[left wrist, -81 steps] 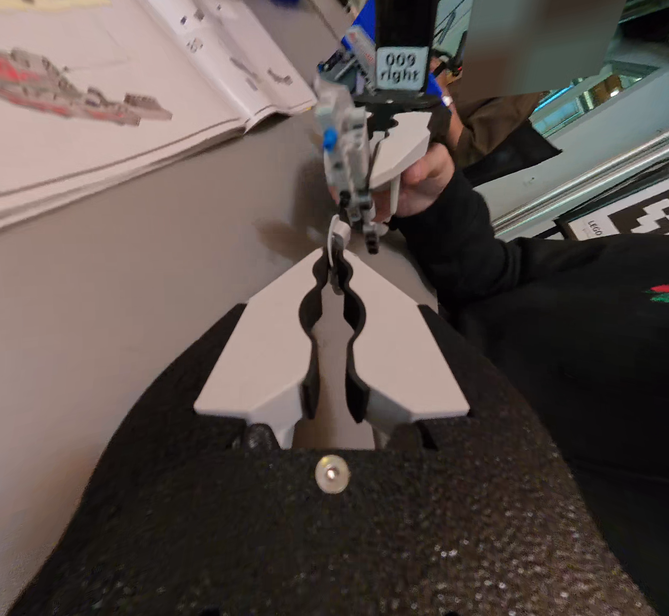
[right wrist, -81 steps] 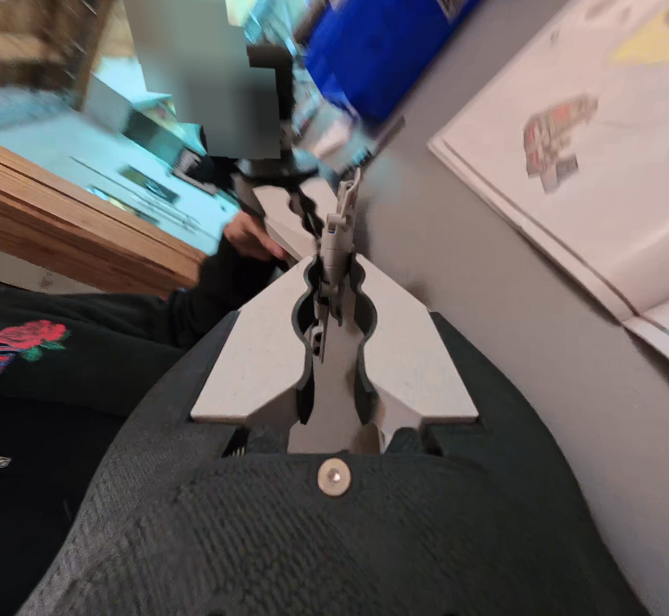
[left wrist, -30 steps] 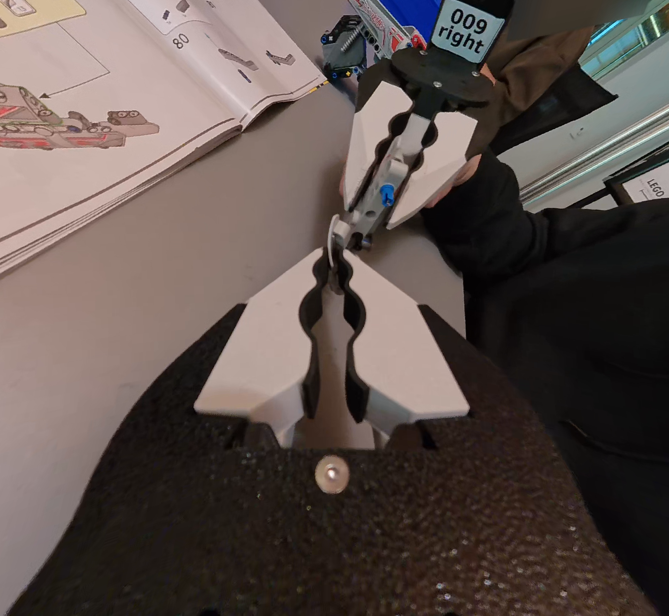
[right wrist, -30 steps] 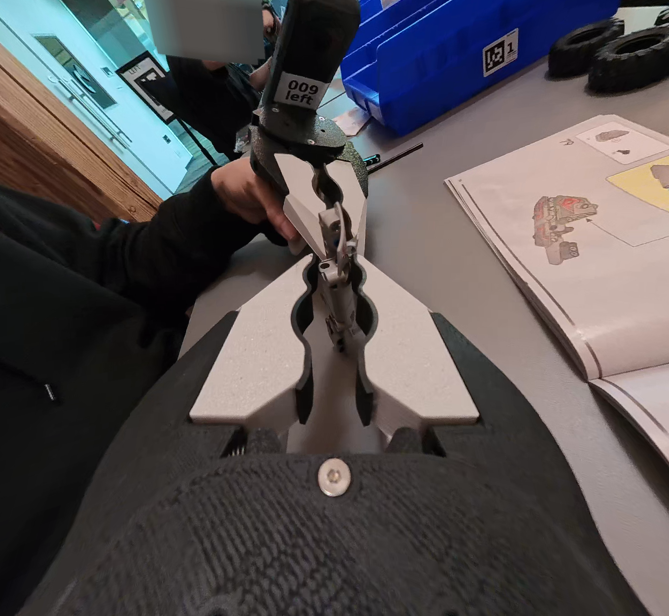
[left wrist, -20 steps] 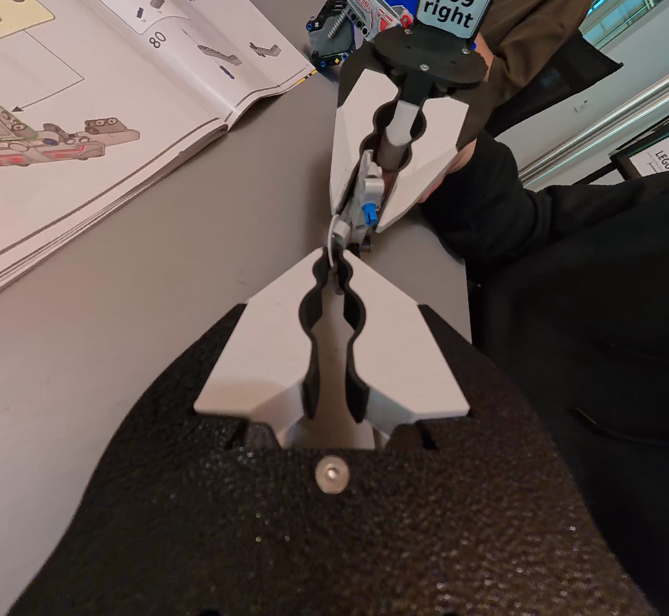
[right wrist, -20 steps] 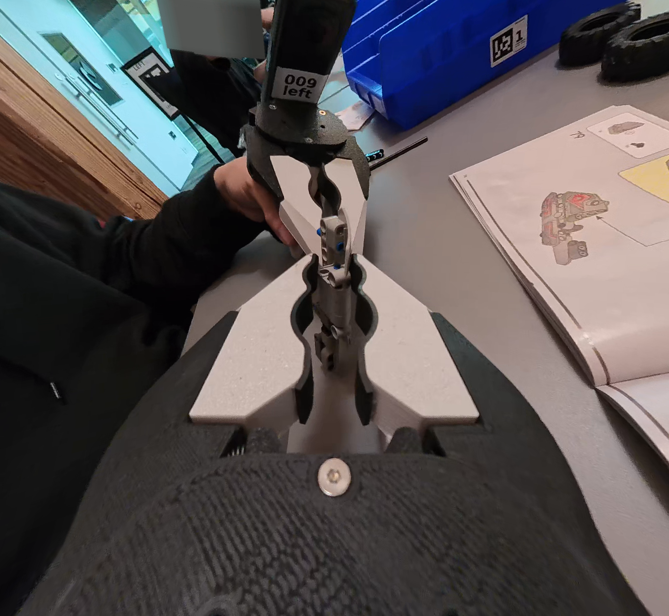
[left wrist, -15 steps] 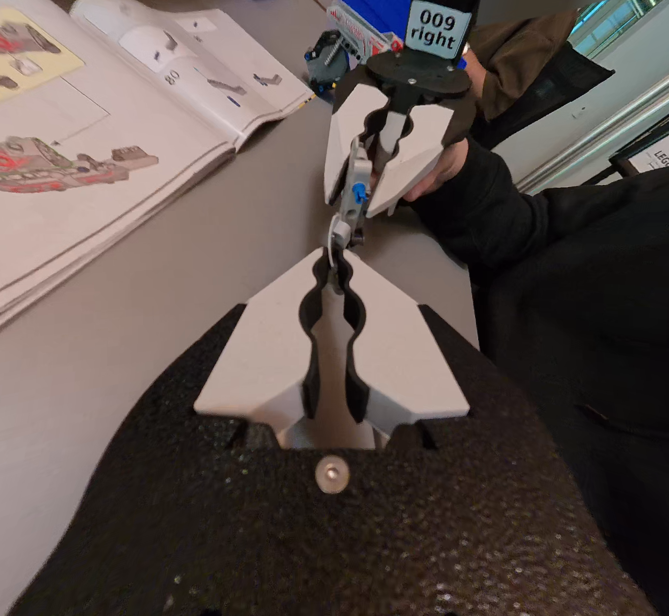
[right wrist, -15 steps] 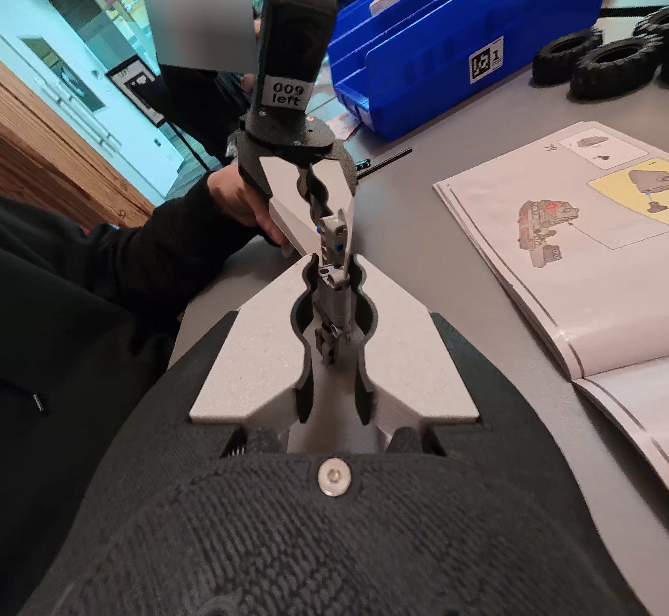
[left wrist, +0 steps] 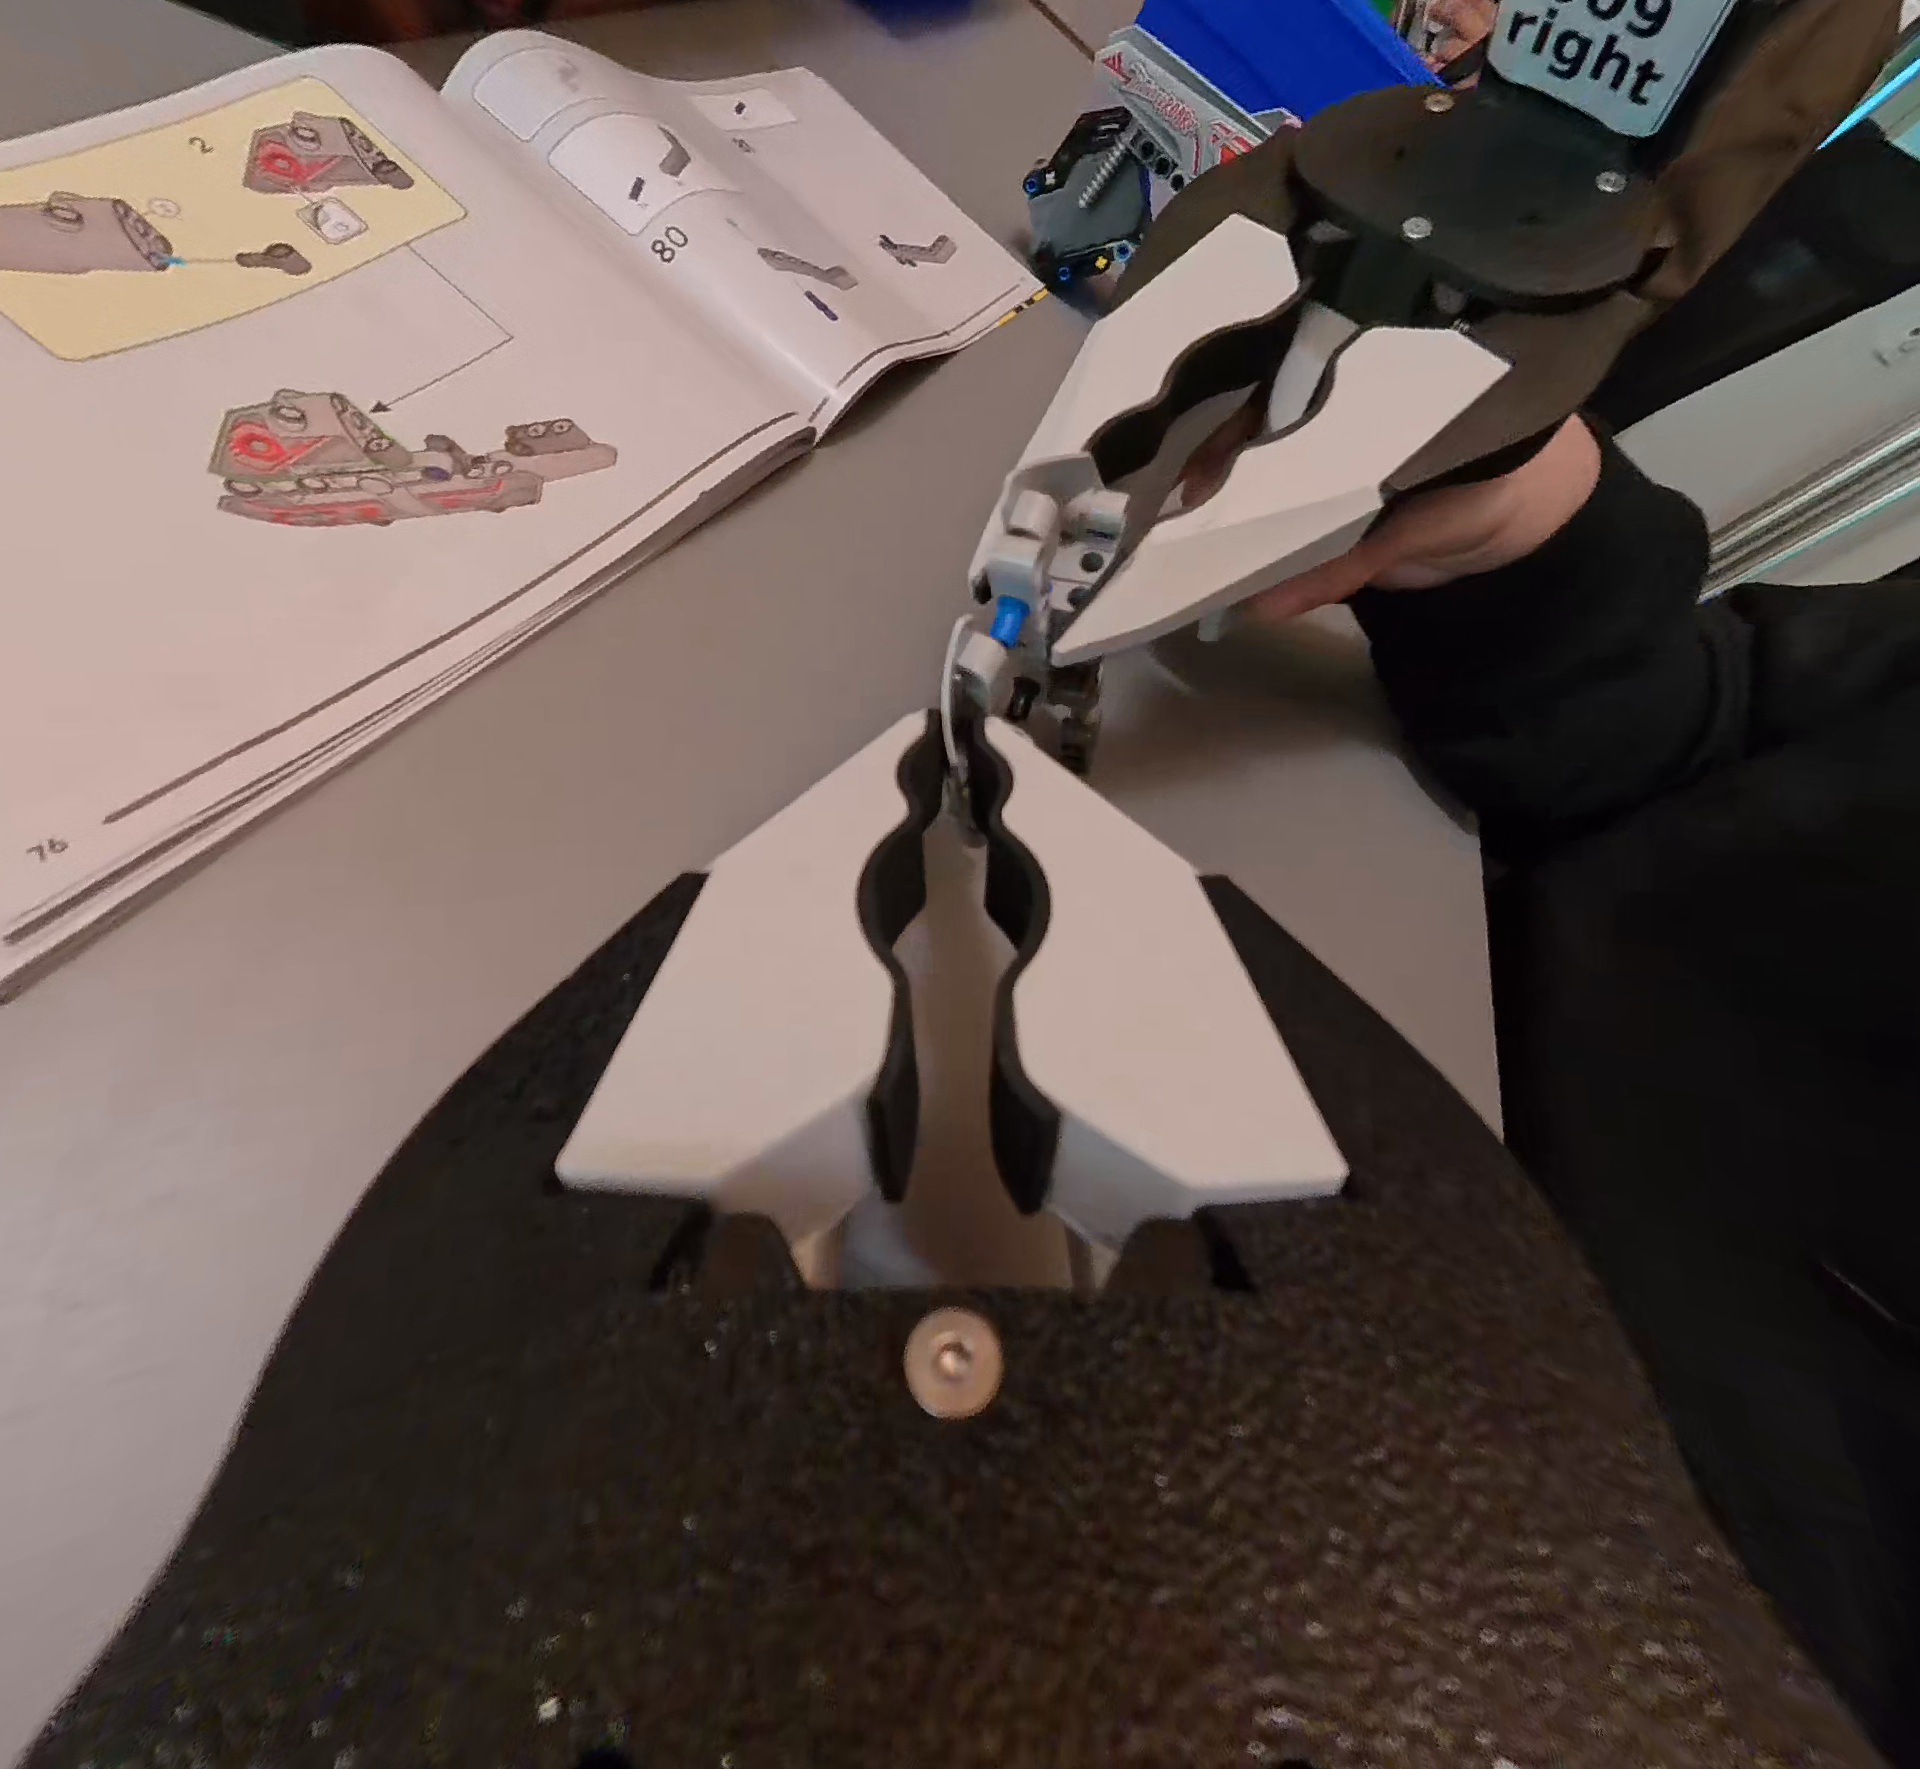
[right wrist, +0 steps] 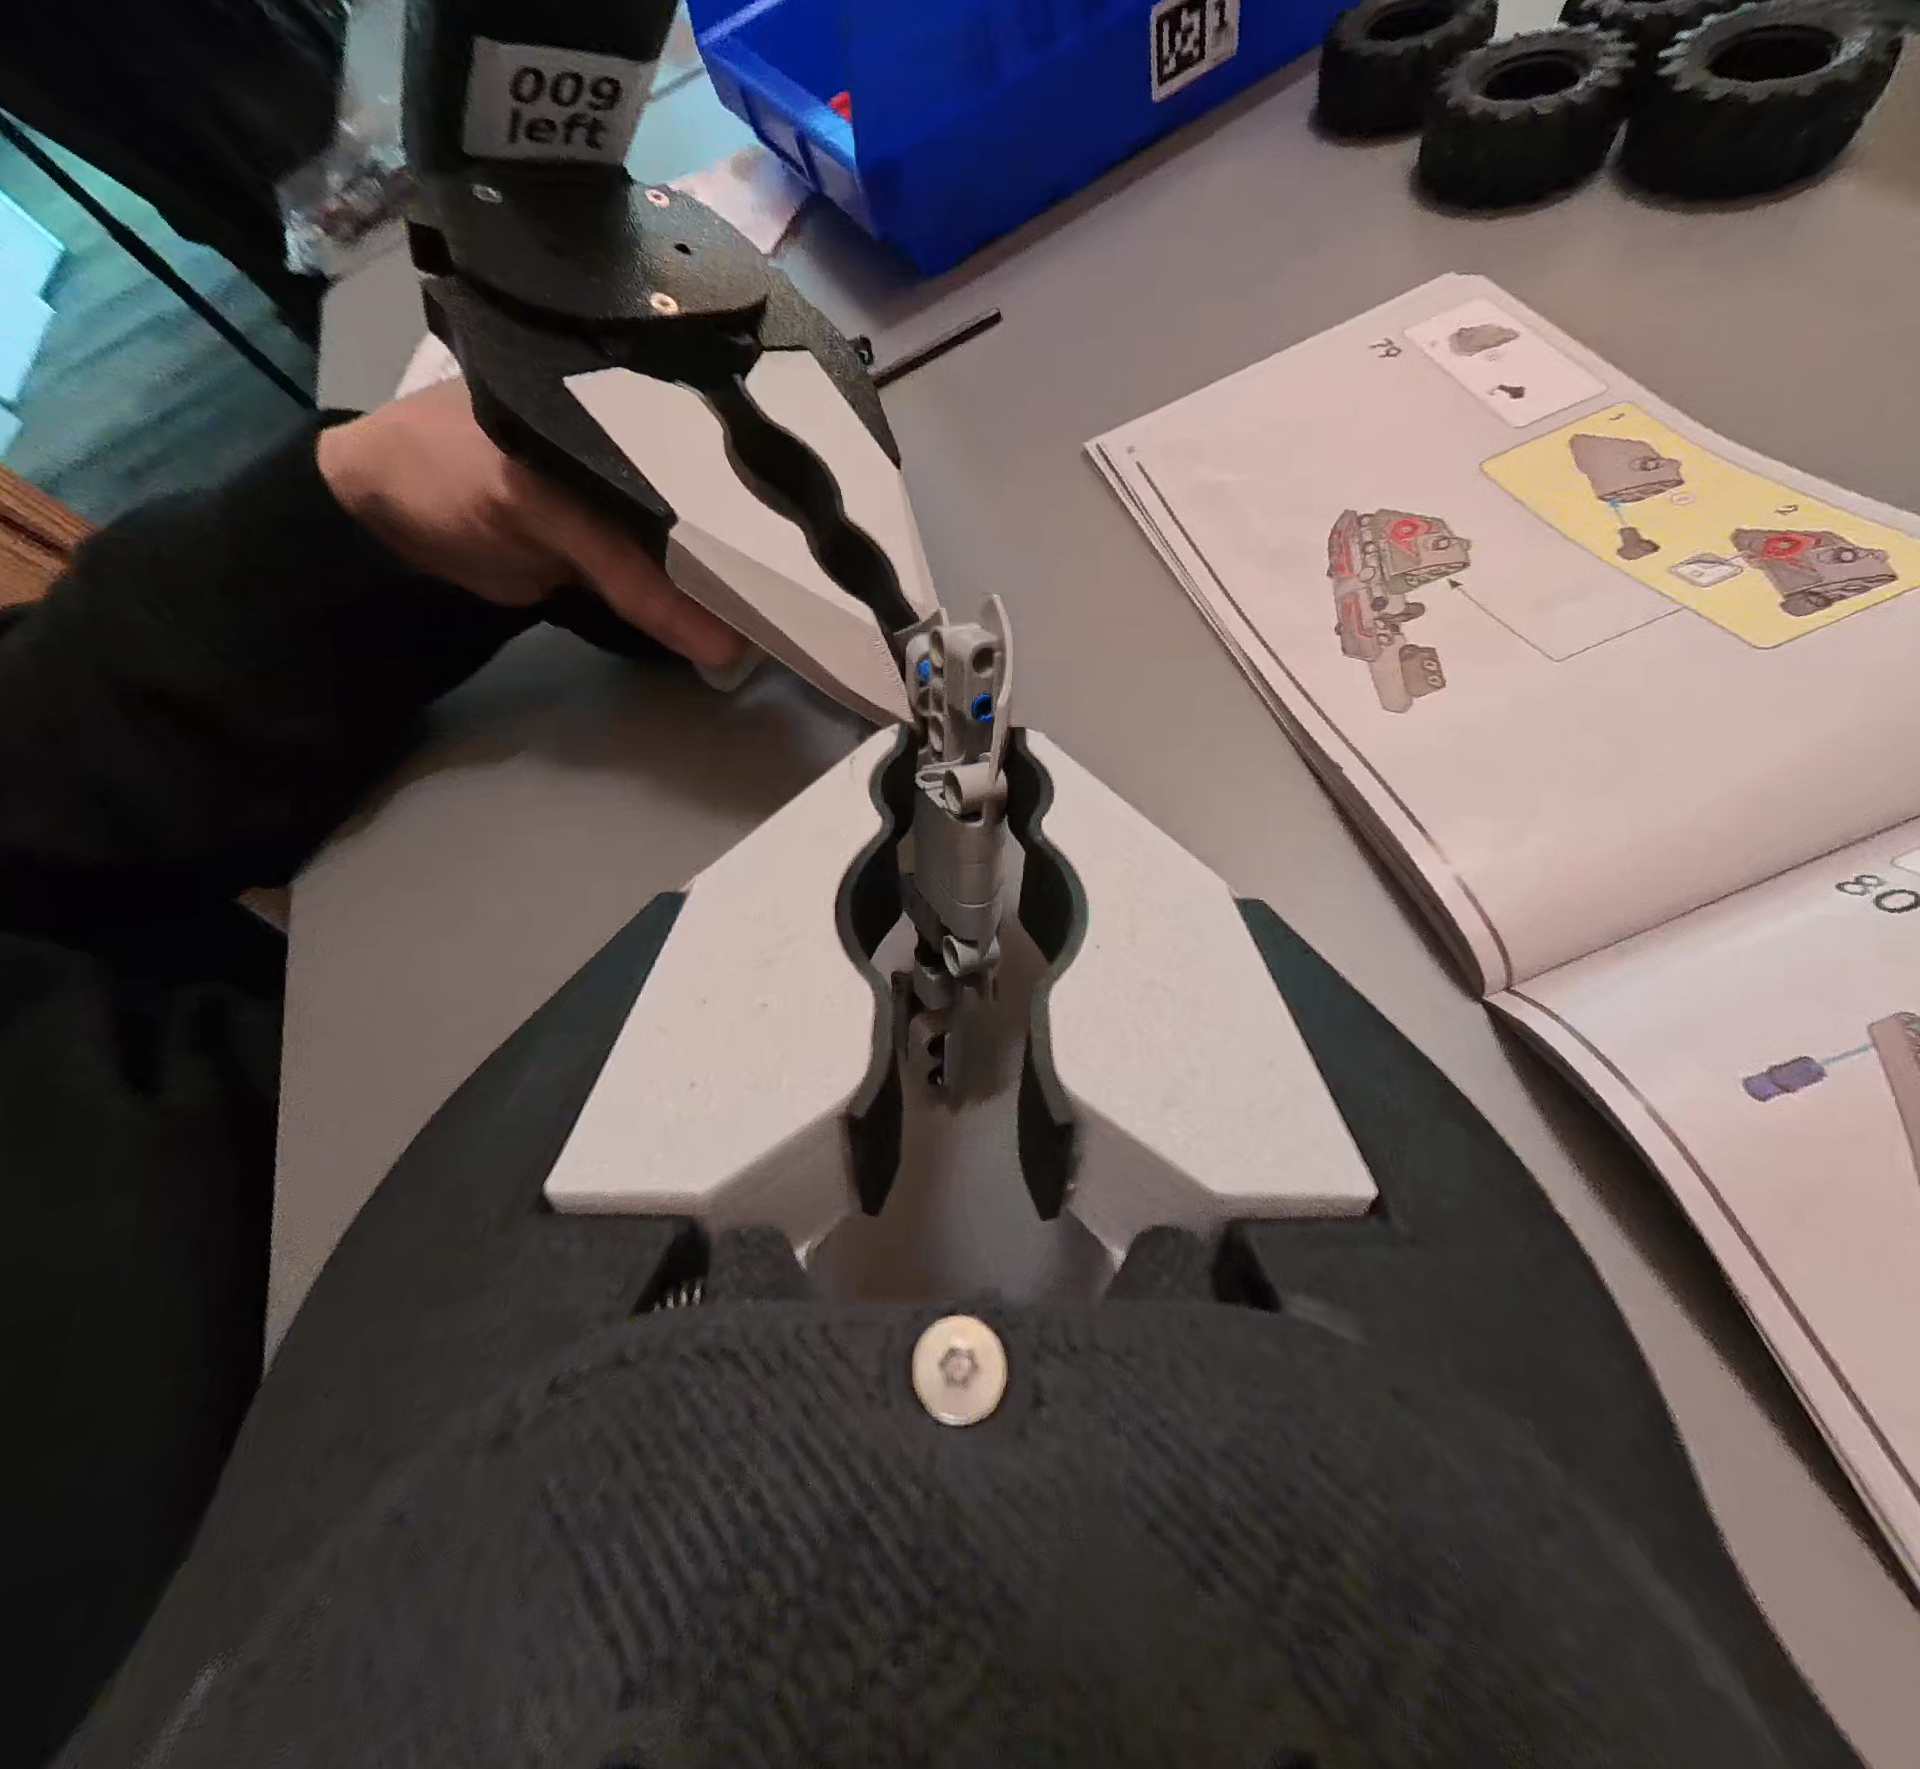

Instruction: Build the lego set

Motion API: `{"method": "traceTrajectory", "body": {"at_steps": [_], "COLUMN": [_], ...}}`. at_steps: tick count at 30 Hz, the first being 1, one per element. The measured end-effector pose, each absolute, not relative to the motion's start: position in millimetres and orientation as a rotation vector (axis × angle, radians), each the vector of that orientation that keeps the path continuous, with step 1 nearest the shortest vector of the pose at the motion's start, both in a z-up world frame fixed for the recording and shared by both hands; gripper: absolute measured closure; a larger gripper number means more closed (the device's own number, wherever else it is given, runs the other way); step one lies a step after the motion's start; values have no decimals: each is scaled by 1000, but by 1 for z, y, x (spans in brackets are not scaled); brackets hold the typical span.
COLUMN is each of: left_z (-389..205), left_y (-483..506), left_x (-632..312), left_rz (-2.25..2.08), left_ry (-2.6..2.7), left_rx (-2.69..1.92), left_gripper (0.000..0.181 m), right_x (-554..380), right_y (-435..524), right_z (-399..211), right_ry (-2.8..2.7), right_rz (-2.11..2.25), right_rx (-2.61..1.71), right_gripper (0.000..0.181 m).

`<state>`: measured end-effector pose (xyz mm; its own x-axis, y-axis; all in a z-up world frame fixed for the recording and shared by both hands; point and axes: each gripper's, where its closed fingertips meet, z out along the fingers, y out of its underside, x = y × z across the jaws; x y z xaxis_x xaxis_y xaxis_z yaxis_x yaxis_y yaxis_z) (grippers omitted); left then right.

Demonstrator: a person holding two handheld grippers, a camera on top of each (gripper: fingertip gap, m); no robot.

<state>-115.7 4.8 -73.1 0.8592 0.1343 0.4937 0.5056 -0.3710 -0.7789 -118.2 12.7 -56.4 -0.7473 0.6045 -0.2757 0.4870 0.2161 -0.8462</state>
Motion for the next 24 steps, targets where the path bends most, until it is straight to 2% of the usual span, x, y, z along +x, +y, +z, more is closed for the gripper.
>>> {"method": "traceTrajectory", "body": {"at_steps": [24], "left_z": [-83], "left_y": [7], "left_x": [-116], "left_rz": [-530], "left_ry": [-630], "left_rx": [-1914], "left_gripper": [180], "right_x": [-126], "right_y": [9], "right_z": [-64], "right_ry": [-2328], "right_rz": [1518], "right_rx": [-1061], "right_gripper": [166]}}
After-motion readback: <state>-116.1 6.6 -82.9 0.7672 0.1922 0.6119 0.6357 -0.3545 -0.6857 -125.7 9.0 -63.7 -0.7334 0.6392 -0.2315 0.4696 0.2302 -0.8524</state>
